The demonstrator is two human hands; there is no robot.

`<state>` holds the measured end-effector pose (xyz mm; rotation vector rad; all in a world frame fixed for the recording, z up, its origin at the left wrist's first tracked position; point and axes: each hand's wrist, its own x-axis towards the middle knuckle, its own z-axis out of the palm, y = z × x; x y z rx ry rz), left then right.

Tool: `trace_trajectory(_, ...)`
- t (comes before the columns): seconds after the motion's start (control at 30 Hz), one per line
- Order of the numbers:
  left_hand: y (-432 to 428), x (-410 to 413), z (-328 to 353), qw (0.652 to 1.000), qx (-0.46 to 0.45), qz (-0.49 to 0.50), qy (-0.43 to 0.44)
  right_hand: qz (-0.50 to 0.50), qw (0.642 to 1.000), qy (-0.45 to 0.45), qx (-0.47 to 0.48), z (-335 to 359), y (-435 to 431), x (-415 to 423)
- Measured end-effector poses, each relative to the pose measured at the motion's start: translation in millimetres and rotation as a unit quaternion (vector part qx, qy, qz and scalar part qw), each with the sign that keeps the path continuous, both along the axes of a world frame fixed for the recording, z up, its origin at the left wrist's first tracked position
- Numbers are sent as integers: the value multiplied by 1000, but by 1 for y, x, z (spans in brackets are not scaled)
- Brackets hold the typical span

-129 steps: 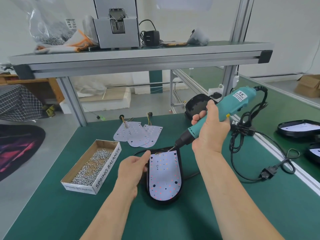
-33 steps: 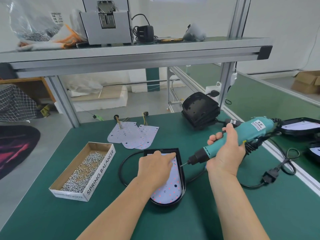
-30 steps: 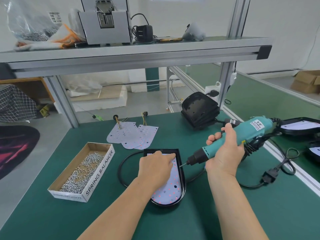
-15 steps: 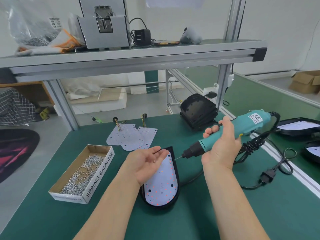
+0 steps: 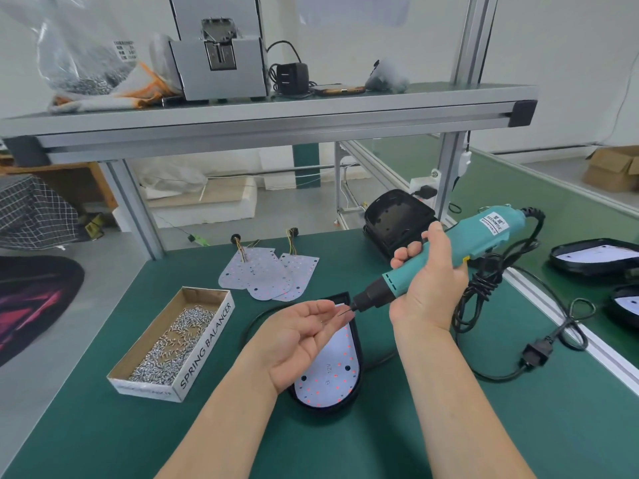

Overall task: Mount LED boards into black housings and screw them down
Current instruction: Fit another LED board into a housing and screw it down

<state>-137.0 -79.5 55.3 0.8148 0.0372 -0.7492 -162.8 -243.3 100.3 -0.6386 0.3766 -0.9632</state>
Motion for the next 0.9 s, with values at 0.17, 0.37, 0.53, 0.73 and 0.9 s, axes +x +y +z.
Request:
trace_trajectory(0.17, 1, -4, -1, 999, 31, -15, -29, -1, 1000, 13, -4, -2, 1, 0)
trace_trajectory(0.37, 0, -12, 1, 998, 35, -27, -38, -11, 1000, 9, -7, 2, 2, 0)
trace_trajectory(0.53, -5, -18, 3, 998, 38, 31, 41, -5, 1000, 4, -7, 4, 5, 0)
trace_trajectory(0.73, -9, -24, 7, 996, 37, 26, 79, 3, 1000, 3, -7, 4, 9, 0)
trace_trajectory(0.9, -11, -26, 7, 995, 30, 41, 91, -2, 1000, 7, -20, 4, 11, 1)
